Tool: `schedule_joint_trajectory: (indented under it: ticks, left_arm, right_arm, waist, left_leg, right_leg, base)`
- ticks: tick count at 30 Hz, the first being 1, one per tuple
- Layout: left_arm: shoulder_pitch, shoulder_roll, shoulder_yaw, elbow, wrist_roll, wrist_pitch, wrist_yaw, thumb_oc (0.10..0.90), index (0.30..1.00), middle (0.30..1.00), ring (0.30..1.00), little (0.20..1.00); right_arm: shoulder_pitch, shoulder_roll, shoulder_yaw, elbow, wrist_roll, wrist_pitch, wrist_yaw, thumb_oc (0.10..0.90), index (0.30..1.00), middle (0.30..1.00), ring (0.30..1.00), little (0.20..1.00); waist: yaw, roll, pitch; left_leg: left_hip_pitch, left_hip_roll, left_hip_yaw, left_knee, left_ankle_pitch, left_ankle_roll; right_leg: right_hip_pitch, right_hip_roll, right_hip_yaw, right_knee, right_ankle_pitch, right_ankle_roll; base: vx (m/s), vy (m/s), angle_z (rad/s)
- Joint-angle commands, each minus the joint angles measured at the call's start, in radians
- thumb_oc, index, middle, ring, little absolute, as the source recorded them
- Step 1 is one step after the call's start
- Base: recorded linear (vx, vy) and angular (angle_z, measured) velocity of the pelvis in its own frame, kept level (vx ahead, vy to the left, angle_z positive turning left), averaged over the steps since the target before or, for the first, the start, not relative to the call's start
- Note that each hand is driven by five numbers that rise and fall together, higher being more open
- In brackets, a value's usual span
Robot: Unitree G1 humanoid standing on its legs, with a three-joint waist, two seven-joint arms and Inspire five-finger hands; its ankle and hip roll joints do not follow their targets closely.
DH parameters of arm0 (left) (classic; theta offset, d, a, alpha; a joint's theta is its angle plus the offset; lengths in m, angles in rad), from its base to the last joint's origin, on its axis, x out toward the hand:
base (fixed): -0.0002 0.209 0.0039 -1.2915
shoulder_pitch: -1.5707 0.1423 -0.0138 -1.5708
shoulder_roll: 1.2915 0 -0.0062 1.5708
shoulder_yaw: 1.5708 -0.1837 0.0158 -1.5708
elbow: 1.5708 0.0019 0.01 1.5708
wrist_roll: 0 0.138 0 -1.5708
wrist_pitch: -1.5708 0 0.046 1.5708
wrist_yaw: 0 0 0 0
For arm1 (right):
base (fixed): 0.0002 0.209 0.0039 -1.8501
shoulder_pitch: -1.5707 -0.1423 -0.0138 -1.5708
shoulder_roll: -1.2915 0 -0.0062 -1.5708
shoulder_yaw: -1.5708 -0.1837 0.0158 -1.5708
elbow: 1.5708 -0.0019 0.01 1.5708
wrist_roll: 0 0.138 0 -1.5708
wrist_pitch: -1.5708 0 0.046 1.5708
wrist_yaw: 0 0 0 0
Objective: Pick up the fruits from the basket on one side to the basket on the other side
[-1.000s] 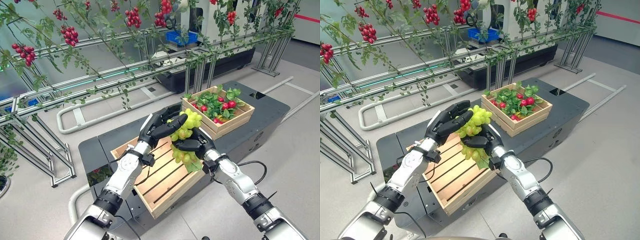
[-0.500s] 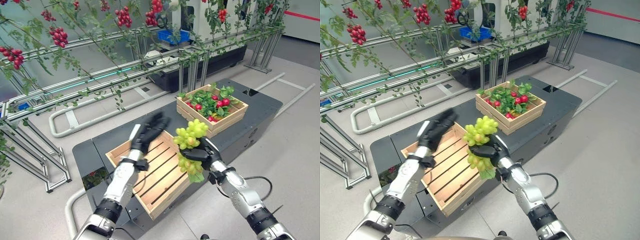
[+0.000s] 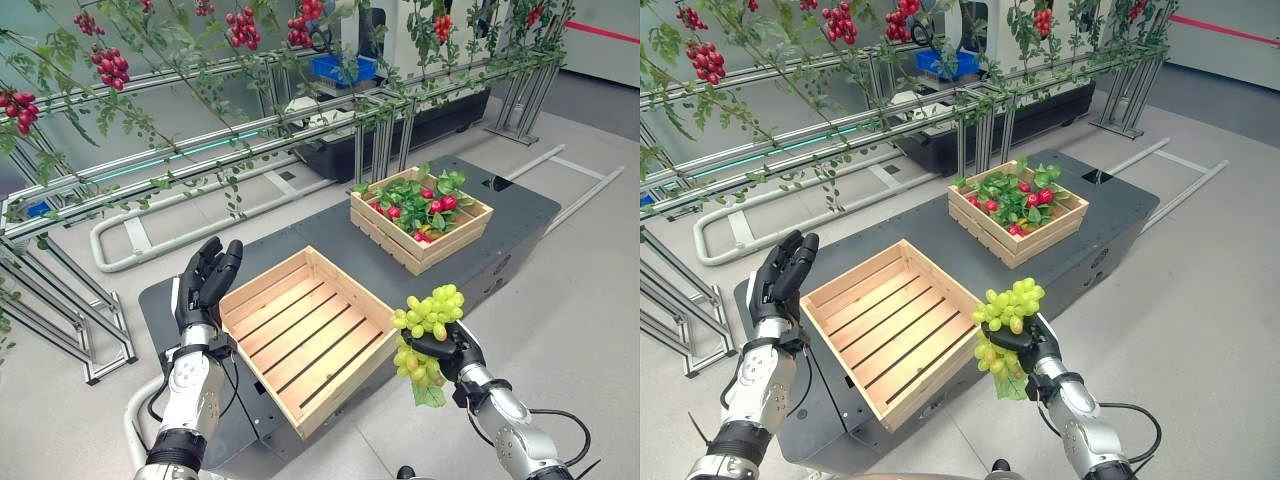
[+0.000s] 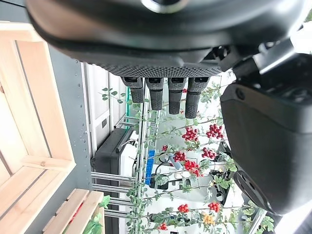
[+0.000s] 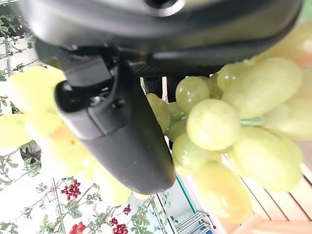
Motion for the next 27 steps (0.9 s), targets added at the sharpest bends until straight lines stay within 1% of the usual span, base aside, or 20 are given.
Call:
schedule_joint_trajectory:
  ticks: [1, 3, 4, 7, 9, 12, 13, 14, 15, 16, 17, 18, 20, 21, 22, 23, 24, 25, 26, 27]
  left_arm:
    - [-0.111, 0.037, -0.019, -0.054, 0.03, -0.166, -0.016, 0.8, 0.9, 0.9, 0.9, 0.9]
    - [-0.093, 0.02, -0.025, -0.067, 0.021, -0.162, -0.059, 0.8, 0.9, 0.9, 0.9, 0.9]
    - [-0.093, 0.02, -0.025, -0.067, 0.021, -0.162, -0.06, 0.8, 0.9, 0.9, 0.9, 0.9]
    - [-0.026, -0.002, -0.035, -0.107, 0.019, -0.138, -0.106, 0.8, 0.9, 0.9, 0.9, 0.9]
    - [-0.003, -0.01, -0.038, -0.119, 0.025, -0.125, -0.102, 0.8, 0.9, 0.9, 0.9, 0.9]
    - [0.04, -0.021, -0.04, -0.121, -0.014, -0.105, -0.102, 0.8, 0.9, 0.9, 0.9, 0.9]
    - [0.062, -0.028, -0.032, -0.111, -0.041, -0.102, -0.114, 0.8, 0.9, 0.9, 0.9, 0.9]
    - [0.079, -0.029, -0.026, -0.11, -0.048, -0.105, -0.132, 0.8, 0.9, 0.9, 0.9, 0.9]
    - [0.083, -0.028, -0.026, -0.111, -0.047, -0.108, -0.135, 0.8, 0.9, 0.9, 0.9, 0.9]
    - [0.095, -0.026, -0.028, -0.117, -0.045, -0.113, -0.137, 0.8, 0.9, 0.9, 0.9, 0.9]
    - [0.097, -0.026, -0.029, -0.118, -0.047, -0.119, -0.13, 0.8, 0.9, 0.9, 0.9, 0.9]
    - [0.108, -0.032, -0.021, -0.12, -0.061, -0.144, -0.125, 0.8, 0.9, 0.9, 0.9, 0.9]
    - [0.117, -0.036, -0.018, -0.132, -0.051, -0.159, -0.095, 0.8, 0.9, 0.9, 0.9, 0.9]
    - [0.123, -0.03, -0.021, -0.177, -0.016, -0.175, -0.058, 0.8, 0.9, 0.9, 0.9, 0.9]
    - [0.118, -0.024, -0.022, -0.185, 0.005, -0.17, -0.056, 0.8, 0.9, 0.9, 0.9, 0.9]
    - [0.103, -0.016, -0.028, -0.18, 0.026, -0.166, -0.06, 0.8, 0.9, 0.9, 0.9, 0.9]
    - [0.103, -0.016, -0.028, -0.18, 0.027, -0.166, -0.06, 0.8, 0.9, 0.9, 0.9, 0.9]
    - [0.083, -0.005, -0.039, -0.173, 0.07, -0.146, -0.039, 0.8, 0.9, 0.9, 0.9, 0.9]
    - [0.075, 0.004, -0.048, -0.165, 0.085, -0.144, -0.027, 0.8, 0.9, 0.9, 0.9, 0.9]
    - [0.073, 0.006, -0.05, -0.162, 0.086, -0.144, -0.027, 0.8, 0.9, 0.9, 0.9, 0.9]
  right_arm:
    - [-0.123, 0.038, -0.092, -0.072, 0.042, -0.189, 0.048, 0.4, 0.3, 0.3, 0.3, 0.3]
    - [-0.117, 0.052, -0.108, -0.077, 0.045, -0.199, 0.025, 0.4, 0.3, 0.3, 0.3, 0.3]
    - [-0.117, 0.052, -0.108, -0.077, 0.045, -0.199, 0.024, 0.4, 0.3, 0.3, 0.3, 0.3]
    - [-0.086, 0.082, -0.129, -0.091, 0.063, -0.215, -0.003, 0.4, 0.3, 0.3, 0.3, 0.3]
    - [-0.074, 0.091, -0.135, -0.098, 0.065, -0.215, -0.011, 0.4, 0.3, 0.3, 0.3, 0.3]
    - [-0.049, 0.104, -0.147, -0.107, 0.071, -0.22, -0.025, 0.4, 0.3, 0.3, 0.3, 0.3]
    - [-0.036, 0.109, -0.158, -0.109, 0.072, -0.225, -0.025, 0.4, 0.3, 0.3, 0.3, 0.3]
    - [-0.026, 0.107, -0.174, -0.119, 0.072, -0.223, -0.015, 0.4, 0.3, 0.3, 0.3, 0.3]
    - [-0.024, 0.106, -0.178, -0.121, 0.069, -0.222, -0.012, 0.4, 0.3, 0.3, 0.3, 0.3]
    - [-0.02, 0.094, -0.19, -0.123, 0.071, -0.219, 0.002, 0.4, 0.3, 0.3, 0.3, 0.3]
    - [-0.022, 0.083, -0.197, -0.117, 0.079, -0.218, 0.013, 0.4, 0.3, 0.3, 0.3, 0.3]
    - [-0.048, 0.042, -0.206, -0.102, 0.109, -0.209, 0.027, 0.4, 0.3, 0.3, 0.3, 0.3]
    - [-0.073, 0.021, -0.201, -0.098, 0.122, -0.194, 0.048, 0.4, 0.3, 0.3, 0.3, 0.3]
    - [-0.134, -0.004, -0.163, -0.092, 0.134, -0.216, 0.052, 0.4, 0.3, 0.3, 0.3, 0.3]
    - [-0.153, -0.004, -0.146, -0.089, 0.122, -0.236, 0.038, 0.4, 0.3, 0.3, 0.3, 0.3]
    - [-0.159, 0.003, -0.13, -0.1, 0.102, -0.255, -0.005, 0.4, 0.3, 0.3, 0.3, 0.3]
    - [-0.159, 0.003, -0.13, -0.1, 0.101, -0.255, -0.006, 0.4, 0.3, 0.3, 0.3, 0.3]
    - [-0.154, 0.016, -0.121, -0.122, 0.101, -0.25, -0.027, 0.4, 0.3, 0.3, 0.3, 0.3]
    - [-0.145, 0.023, -0.116, -0.127, 0.091, -0.257, -0.014, 0.4, 0.3, 0.3, 0.3, 0.3]
    - [-0.143, 0.025, -0.115, -0.127, 0.086, -0.261, -0.012, 0.4, 0.3, 0.3, 0.3, 0.3]
  waist:
    - [-0.024, -0.004, -0.02]
    - [-0.025, -0.007, -0.02]
    - [-0.024, -0.007, -0.02]
    - [-0.026, -0.01, -0.011]
    - [-0.028, -0.012, -0.008]
    - [-0.037, -0.019, -0.002]
    - [-0.047, -0.026, 0.001]
    - [-0.056, -0.04, 0.008]
    - [-0.058, -0.044, 0.01]
    - [-0.055, -0.061, 0.024]
    - [-0.05, -0.069, 0.035]
    - [-0.021, -0.071, 0.062]
    - [0.002, -0.061, 0.072]
    - [0.042, -0.039, 0.087]
    - [0.054, -0.035, 0.089]
    - [0.055, -0.027, 0.087]
    - [0.055, -0.027, 0.086]
    - [0.042, -0.018, 0.076]
    - [0.036, -0.014, 0.068]
    - [0.035, -0.014, 0.066]
  left_leg:
    - [0.018, -0.015, -0.008, 0.009, -0.118, 0.026]
    - [0.018, -0.013, -0.004, 0.009, -0.119, 0.027]
    - [0.018, -0.013, -0.003, 0.009, -0.119, 0.027]
    - [0.017, -0.012, 0.008, 0.009, -0.121, 0.029]
    - [0.018, -0.01, 0.017, 0.009, -0.121, 0.03]
    - [0.027, -0.006, 0.035, 0.009, -0.121, 0.033]
    - [0.037, -0.001, 0.046, 0.009, -0.119, 0.034]
    - [0.039, 0.009, 0.061, 0.046, -0.117, 0.028]
    - [0.031, 0.013, 0.064, 0.07, -0.123, 0.026]
    - [-0.026, 0.033, 0.042, 0.224, -0.131, 0.018]
    - [-0.055, 0.032, 0.015, 0.284, -0.138, 0.021]
    - [-0.12, -0.042, -0.143, 0.368, -0.183, 0.055]
    - [-0.125, -0.1, -0.258, 0.322, -0.196, 0.07]
    - [-0.141, -0.168, -0.409, 0.202, -0.148, 0.076]
    - [-0.149, -0.185, -0.42, 0.211, -0.157, 0.084]
    - [-0.153, -0.192, -0.411, 0.211, -0.167, 0.095]
    - [-0.153, -0.191, -0.411, 0.21, -0.167, 0.095]
    - [-0.133, -0.188, -0.394, 0.166, -0.158, 0.105]
    - [-0.121, -0.187, -0.392, 0.13, -0.149, 0.108]
    - [-0.118, -0.187, -0.391, 0.121, -0.145, 0.108]
  right_leg:
    - [0.085, -0.019, -0.031, 0.006, -0.124, -0.007]
    - [0.082, -0.019, -0.03, 0.006, -0.122, -0.006]
    - [0.081, -0.019, -0.03, 0.006, -0.122, -0.006]
    - [0.073, -0.015, -0.023, 0.006, -0.119, -0.006]
    - [0.071, -0.013, -0.018, 0.006, -0.118, -0.007]
    - [0.071, -0.002, -0.002, 0.006, -0.119, -0.014]
    - [0.075, 0.012, 0.023, 0.006, -0.122, -0.025]
    - [0.077, 0.029, 0.061, 0.006, -0.118, -0.043]
    - [0.076, 0.032, 0.07, 0.006, -0.116, -0.047]
    - [0.075, 0.04, 0.093, 0.006, -0.107, -0.067]
    - [0.072, 0.042, 0.103, 0.009, -0.102, -0.073]
    - [0.051, 0.047, 0.168, 0.039, -0.102, -0.076]
    - [0.041, 0.056, 0.21, 0.058, -0.103, -0.074]
    - [0.018, 0.083, 0.265, 0.075, -0.109, -0.076]
    - [0.006, 0.081, 0.276, 0.083, -0.113, -0.072]
    - [-0.011, 0.075, 0.271, 0.095, -0.118, -0.063]
    - [-0.012, 0.076, 0.271, 0.097, -0.118, -0.063]
    - [-0.033, 0.067, 0.264, 0.092, -0.107, -0.046]
    - [-0.038, 0.066, 0.266, 0.078, -0.094, -0.04]
    - [-0.038, 0.066, 0.267, 0.075, -0.092, -0.038]
  base:
    - [0.0, 0.0, 0.0]
    - [0.01, -0.016, 0.0]
    - [0.03, -0.046, -0.04]
    - [0.02, -0.069, -0.06]
    - [0.01, -0.087, -0.12]
    - [0.02, -0.107, -0.08]
    - [0.04, -0.202, 0.03]
    - [0.02, -0.208, 0.06]
    - [-0.03, -0.217, -0.01]
    - [-0.07, -0.152, -0.11]
    - [-0.15, -0.08, -0.28]
    - [-0.12, 0.044, -0.29]
    - [-0.12, 0.118, -0.63]
    - [-0.17, 0.164, -1.27]
    - [-0.22, 0.219, -2.11]
    - [-0.11, 0.131, -1.87]
    - [-0.14, 0.168, -2.26]
    - [-0.11, 0.123, -1.55]
    - [-0.12, 0.13, -1.08]
    - [-0.07, 0.096, -0.37]
